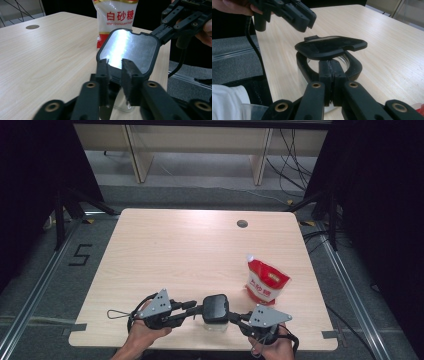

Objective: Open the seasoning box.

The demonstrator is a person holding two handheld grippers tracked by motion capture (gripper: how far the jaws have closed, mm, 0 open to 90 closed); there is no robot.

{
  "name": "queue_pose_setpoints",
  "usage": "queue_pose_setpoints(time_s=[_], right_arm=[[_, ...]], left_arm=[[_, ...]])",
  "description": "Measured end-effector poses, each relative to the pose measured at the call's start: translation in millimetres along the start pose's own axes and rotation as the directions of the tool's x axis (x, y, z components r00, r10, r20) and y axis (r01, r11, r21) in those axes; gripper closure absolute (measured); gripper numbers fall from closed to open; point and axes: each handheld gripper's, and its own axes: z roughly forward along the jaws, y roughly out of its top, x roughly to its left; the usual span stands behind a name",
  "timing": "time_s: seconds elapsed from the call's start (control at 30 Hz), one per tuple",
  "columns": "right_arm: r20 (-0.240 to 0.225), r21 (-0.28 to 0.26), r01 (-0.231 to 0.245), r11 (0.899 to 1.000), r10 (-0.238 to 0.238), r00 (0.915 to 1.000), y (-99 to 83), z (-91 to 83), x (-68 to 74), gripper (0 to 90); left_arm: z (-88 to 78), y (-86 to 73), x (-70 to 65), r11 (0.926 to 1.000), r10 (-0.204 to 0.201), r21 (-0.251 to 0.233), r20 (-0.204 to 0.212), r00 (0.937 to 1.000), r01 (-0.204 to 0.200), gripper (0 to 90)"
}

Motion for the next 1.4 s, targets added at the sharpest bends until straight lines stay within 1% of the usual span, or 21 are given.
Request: queue_pose_setpoints(time_s=[0.13, 0.2, 0.23, 0.37, 0.53, 0.6, 0.63, 0.67, 0.73, 0.77, 0.8, 0.83, 0.97, 1.0, 1.1, 1.17, 1.23, 1.27, 1.3, 1.37, 1.4], right_arm=[[-0.004, 0.001, 0.003, 1.000, -0.003, 1.0000, 3.7, -0.9, -0.1, 89.9], [0.009, -0.012, 0.004, 1.000, -0.003, 0.9999, 5.3, -0.1, 0.3, 89.9], [0.002, -0.005, 0.010, 1.000, -0.010, 1.0000, 6.2, -0.1, 0.6, 89.9], [0.000, -0.014, 0.011, 1.000, -0.011, 0.9999, 10.1, 2.9, 1.9, 89.8], [-0.003, -0.012, 0.014, 1.000, -0.014, 0.9999, 13.8, 2.5, 2.0, 89.8], [0.002, -0.023, 0.016, 1.000, -0.015, 0.9999, 15.4, 2.7, 1.8, 89.6], [-0.002, -0.015, 0.013, 1.000, -0.013, 0.9999, 16.4, 1.4, 1.9, 89.5], [0.005, -0.024, 0.039, 0.999, -0.039, 0.9992, 17.2, 1.3, 0.8, 89.3], [0.001, -0.022, 0.029, 0.999, -0.029, 0.9996, 18.0, 0.8, 1.4, 89.1], [0.004, -0.028, 0.021, 0.999, -0.021, 0.9998, 19.3, 1.0, 1.5, 89.1], [0.004, -0.028, 0.021, 0.999, -0.021, 0.9998, 19.3, 1.0, 1.5, 89.1], [-0.002, -0.030, 0.025, 0.999, -0.025, 0.9997, 20.0, 1.3, 1.3, 89.1], [0.004, -0.031, 0.030, 0.999, -0.030, 0.9995, 23.2, 2.0, 2.6, 89.0], [0.014, -0.032, 0.026, 0.999, -0.025, 0.9996, 24.7, 1.6, 4.2, 88.9], [0.010, -0.020, 0.022, 1.000, -0.022, 0.9997, 26.2, 0.9, 5.3, 88.9], [0.012, -0.046, 0.060, 0.997, -0.059, 0.9982, 29.2, 3.5, 4.5, 88.8], [0.008, -0.036, 0.046, 0.998, -0.046, 0.9989, 30.8, 3.1, 5.9, 88.9], [0.008, -0.036, 0.046, 0.998, -0.046, 0.9989, 30.8, 3.1, 5.9, 88.9], [0.015, -0.052, 0.080, 0.995, -0.080, 0.9967, 32.1, 4.7, 4.3, 88.8], [0.011, -0.045, 0.042, 0.998, -0.042, 0.9991, 33.3, 5.0, 7.4, 88.7], [0.005, -0.042, 0.063, 0.997, -0.063, 0.9980, 34.7, 5.3, 6.4, 88.7]], left_arm=[[-6.7, -4.2, 3.0, 0.9985, 0.039, 0.039, -0.040, 0.9984, -0.038, 65.0], [-5.4, -6.8, 3.6, 0.9984, 0.021, 0.053, -0.022, 0.9995, -0.020, 61.0], [-5.2, -7.3, 4.8, 0.9957, 0.048, 0.080, -0.013, 0.9988, -0.046, 58.9], [0.4, -14.7, 5.8, 0.9878, 0.070, 0.141, -0.028, 0.9971, -0.066, 51.4], [5.0, -22.5, 9.8, 0.9860, 0.060, 0.157, -0.014, 0.9981, -0.057, 49.1], [7.5, -24.7, 12.1, 0.9841, 0.079, 0.160, 0.002, 0.9969, -0.078, 48.0], [6.9, -25.2, 12.1, 0.9813, 0.079, 0.177, -0.014, 0.9967, -0.076, 47.8], [8.4, -26.0, 12.4, 0.9843, 0.065, 0.165, -0.004, 0.9979, -0.063, 47.7], [8.2, -26.6, 13.8, 0.9824, 0.078, 0.171, -0.007, 0.9969, -0.076, 47.7], [8.9, -28.1, 13.1, 0.9845, 0.058, 0.167, -0.012, 0.9983, -0.055, 47.8], [9.3, -28.5, 15.0, 0.9829, 0.077, 0.168, 0.000, 0.9970, -0.076, 47.8], [10.3, -29.8, 13.3, 0.9848, 0.055, 0.165, -0.008, 0.9985, -0.053, 48.1], [13.4, -32.0, 12.5, 0.9806, 0.069, 0.184, 0.006, 0.9976, -0.069, 48.9], [14.9, -31.9, 10.8, 0.9837, 0.061, 0.169, 0.013, 0.9980, -0.062, 49.6], [14.8, -31.7, 10.9, 0.9835, 0.066, 0.168, 0.016, 0.9977, -0.068, 50.6], [14.2, -31.7, 11.4, 0.9814, 0.084, 0.171, 0.025, 0.9962, -0.087, 52.0], [13.9, -31.5, 11.6, 0.9809, 0.085, 0.174, 0.021, 0.9961, -0.088, 52.4], [14.4, -32.0, 11.3, 0.9832, 0.069, 0.168, 0.018, 0.9974, -0.071, 52.7], [14.3, -31.8, 11.7, 0.9830, 0.069, 0.169, 0.023, 0.9973, -0.072, 52.7], [13.3, -31.5, 11.5, 0.9820, 0.078, 0.171, 0.021, 0.9967, -0.080, 53.7], [13.6, -31.4, 11.8, 0.9832, 0.078, 0.164, 0.024, 0.9967, -0.081, 54.0]])
